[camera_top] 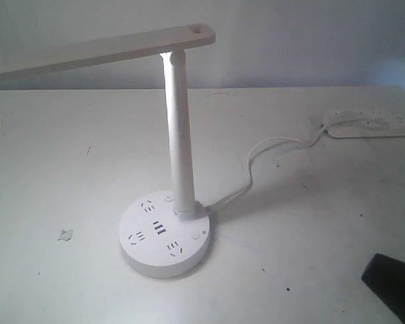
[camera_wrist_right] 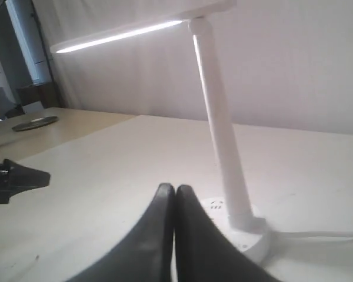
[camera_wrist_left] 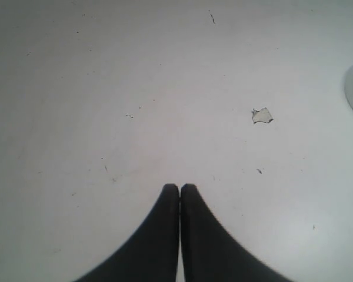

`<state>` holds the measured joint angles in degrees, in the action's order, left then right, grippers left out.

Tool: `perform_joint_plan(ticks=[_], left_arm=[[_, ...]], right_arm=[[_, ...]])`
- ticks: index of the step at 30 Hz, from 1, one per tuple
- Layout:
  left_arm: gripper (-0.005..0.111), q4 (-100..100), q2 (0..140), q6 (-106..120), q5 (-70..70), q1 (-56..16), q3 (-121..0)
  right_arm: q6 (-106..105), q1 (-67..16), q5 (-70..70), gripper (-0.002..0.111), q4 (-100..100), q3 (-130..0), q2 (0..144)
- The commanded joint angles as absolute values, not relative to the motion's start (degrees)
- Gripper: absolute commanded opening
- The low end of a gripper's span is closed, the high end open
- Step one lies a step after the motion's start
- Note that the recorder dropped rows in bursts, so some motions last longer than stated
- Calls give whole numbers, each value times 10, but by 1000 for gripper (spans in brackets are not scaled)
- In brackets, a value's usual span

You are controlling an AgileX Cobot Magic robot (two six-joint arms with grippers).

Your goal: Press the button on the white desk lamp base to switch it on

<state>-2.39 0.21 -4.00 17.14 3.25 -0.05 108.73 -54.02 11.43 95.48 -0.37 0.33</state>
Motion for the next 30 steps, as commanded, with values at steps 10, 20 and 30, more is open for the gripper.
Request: perform_joint_plan(ticks=[10,20,30], left_arm=[[0,-22,0,-41,176,33,0],[0,-22,0,-41,176,33,0],[0,-21,0,-41,176,33,0]], right_arm=[[1096,-542,-18,0,925,0,0],[1096,-453,-54,0,924,0,0],[1096,70,-119,0,924,0,0]])
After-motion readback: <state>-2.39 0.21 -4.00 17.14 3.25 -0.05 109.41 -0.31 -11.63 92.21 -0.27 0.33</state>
